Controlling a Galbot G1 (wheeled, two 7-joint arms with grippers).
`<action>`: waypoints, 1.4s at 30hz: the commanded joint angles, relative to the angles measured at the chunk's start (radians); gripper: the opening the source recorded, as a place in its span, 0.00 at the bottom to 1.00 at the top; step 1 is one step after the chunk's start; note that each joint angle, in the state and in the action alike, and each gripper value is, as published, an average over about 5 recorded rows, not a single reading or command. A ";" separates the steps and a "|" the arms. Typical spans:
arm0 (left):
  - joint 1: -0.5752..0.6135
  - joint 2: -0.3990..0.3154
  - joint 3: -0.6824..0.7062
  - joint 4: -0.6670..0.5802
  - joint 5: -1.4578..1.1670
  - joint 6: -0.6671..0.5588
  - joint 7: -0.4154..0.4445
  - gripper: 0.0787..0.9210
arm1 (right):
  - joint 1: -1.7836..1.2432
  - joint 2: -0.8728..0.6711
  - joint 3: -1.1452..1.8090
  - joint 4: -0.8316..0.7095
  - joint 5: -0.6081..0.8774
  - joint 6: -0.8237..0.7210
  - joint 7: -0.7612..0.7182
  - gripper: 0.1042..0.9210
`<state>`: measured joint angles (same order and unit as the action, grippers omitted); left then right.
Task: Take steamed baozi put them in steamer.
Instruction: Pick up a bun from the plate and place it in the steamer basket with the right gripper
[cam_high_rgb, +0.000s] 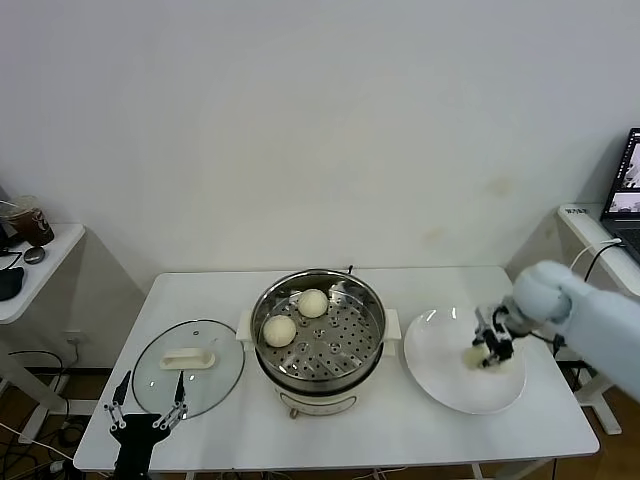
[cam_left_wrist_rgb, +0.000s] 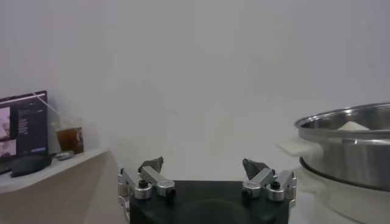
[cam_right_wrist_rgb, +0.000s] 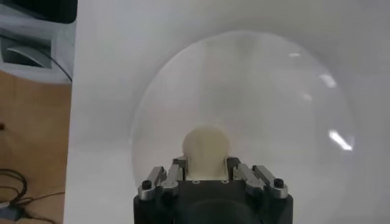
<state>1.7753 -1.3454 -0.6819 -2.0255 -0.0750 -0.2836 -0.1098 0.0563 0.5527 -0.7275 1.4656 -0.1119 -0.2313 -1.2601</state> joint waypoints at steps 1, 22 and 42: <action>-0.003 0.002 -0.001 -0.001 -0.002 0.001 0.000 0.88 | 0.342 0.067 -0.086 -0.001 0.166 0.030 -0.066 0.39; -0.001 0.004 -0.027 -0.008 -0.012 0.003 0.001 0.88 | 0.503 0.584 -0.489 0.045 0.169 0.432 0.133 0.39; 0.000 -0.004 -0.039 0.007 -0.025 0.000 0.000 0.88 | 0.433 0.641 -0.562 0.042 -0.064 0.742 0.109 0.46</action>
<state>1.7748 -1.3496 -0.7199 -2.0191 -0.0995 -0.2833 -0.1097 0.4928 1.1577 -1.2586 1.5097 -0.0972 0.3966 -1.1467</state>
